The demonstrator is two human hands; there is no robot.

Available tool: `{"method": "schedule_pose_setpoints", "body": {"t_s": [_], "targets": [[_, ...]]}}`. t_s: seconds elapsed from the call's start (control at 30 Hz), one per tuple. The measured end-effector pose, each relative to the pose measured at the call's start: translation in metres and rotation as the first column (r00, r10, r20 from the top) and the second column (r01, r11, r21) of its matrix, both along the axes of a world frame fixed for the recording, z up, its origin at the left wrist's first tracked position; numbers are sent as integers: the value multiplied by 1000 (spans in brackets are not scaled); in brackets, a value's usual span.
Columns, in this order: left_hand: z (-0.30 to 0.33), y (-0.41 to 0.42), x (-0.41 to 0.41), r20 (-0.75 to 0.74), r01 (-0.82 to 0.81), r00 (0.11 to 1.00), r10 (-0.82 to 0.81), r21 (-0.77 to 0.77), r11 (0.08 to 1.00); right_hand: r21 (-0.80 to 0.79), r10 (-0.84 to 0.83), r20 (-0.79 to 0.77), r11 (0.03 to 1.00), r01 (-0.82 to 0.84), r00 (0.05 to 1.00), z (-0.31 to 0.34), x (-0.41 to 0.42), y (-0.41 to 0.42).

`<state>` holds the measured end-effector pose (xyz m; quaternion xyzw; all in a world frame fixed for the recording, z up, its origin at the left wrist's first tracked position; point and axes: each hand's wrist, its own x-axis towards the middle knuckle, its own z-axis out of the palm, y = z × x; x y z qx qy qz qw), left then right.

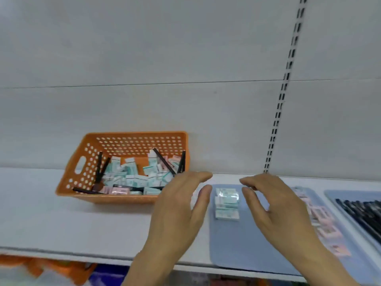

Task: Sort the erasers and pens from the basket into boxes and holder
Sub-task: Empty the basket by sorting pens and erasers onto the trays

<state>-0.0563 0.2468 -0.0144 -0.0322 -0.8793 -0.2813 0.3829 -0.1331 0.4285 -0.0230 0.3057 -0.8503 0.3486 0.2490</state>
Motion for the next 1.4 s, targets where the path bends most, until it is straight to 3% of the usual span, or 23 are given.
{"method": "schedule_pose_setpoints", "body": {"t_s": [0.17,0.27,0.33,0.4,0.53,0.7,0.87,1.07,1.3,1.4], "targets": [[8,-110,31,73,-193,978,195,-34,981,-24,204,-62,978,-206,977,21,7,-93],[14,-162,40,251,-259,929,271,-80,963,87,309,-15,948,-307,951,33,5,-137],[18,-189,36,450,-212,858,246,-126,969,249,333,131,901,-356,934,39,1,-162],[24,-207,27,625,-93,771,122,-79,992,421,285,264,825,-376,921,42,-6,-183],[29,-226,2,772,108,636,25,-121,987,631,157,415,660,-408,896,38,-18,-211],[32,-232,-14,768,301,641,10,-264,916,708,170,342,601,-372,924,36,-24,-219],[27,-229,-23,694,324,714,94,-447,834,744,165,259,595,-305,952,38,-18,-222],[27,-215,-31,664,371,737,127,-554,745,775,141,181,588,-229,973,39,-17,-224],[22,-209,-41,730,388,683,5,-370,844,677,115,279,680,-281,953,36,-17,-218],[22,-201,-45,742,382,667,64,-414,826,683,133,284,668,-298,950,39,-17,-218]]}}
